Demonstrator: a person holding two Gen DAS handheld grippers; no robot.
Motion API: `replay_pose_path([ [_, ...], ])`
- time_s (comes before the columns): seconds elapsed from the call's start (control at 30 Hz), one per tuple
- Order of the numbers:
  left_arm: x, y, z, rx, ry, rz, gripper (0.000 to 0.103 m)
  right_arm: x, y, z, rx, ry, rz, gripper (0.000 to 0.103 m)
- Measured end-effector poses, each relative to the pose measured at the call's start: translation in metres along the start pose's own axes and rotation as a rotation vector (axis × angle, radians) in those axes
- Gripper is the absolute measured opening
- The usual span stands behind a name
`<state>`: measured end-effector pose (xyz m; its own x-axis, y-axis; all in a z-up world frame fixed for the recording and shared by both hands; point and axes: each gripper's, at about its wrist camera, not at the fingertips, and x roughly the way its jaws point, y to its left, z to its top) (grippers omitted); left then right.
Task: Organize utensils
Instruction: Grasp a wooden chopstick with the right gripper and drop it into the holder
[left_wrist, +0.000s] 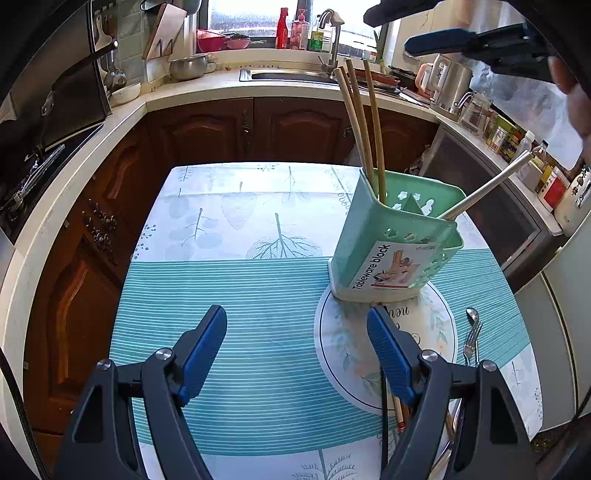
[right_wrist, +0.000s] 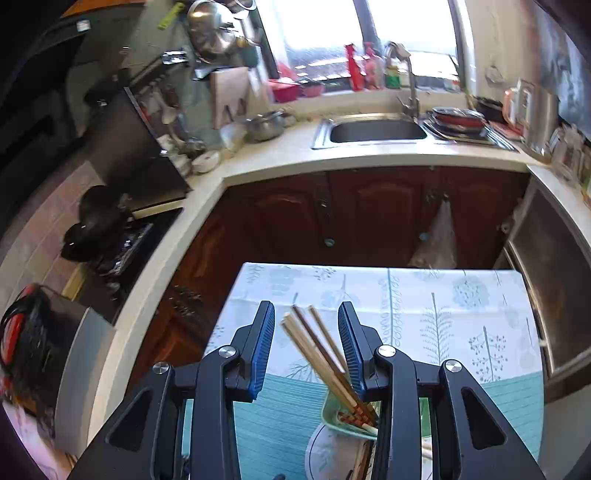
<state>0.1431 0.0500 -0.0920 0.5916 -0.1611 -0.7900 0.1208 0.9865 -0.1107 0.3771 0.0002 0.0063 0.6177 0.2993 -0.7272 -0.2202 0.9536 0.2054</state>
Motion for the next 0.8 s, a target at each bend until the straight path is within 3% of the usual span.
replay_pose_path([
  [0.17,-0.002,-0.003,0.0,0.014,-0.01,-0.001,0.077,-0.036,0.0,-0.019,-0.062,0.002,0.0,0.036],
  [0.33,-0.003,-0.007,-0.001,0.022,-0.013,-0.006,0.077,-0.057,-0.019,-0.064,-0.043,0.036,0.022,0.036],
  [0.6,-0.008,-0.014,0.003,0.032,-0.034,-0.002,0.077,-0.059,-0.062,-0.138,0.02,0.102,0.073,0.036],
  [0.8,-0.01,-0.017,0.013,0.019,-0.057,-0.012,0.077,-0.048,-0.093,-0.16,0.06,0.104,0.017,0.036],
])
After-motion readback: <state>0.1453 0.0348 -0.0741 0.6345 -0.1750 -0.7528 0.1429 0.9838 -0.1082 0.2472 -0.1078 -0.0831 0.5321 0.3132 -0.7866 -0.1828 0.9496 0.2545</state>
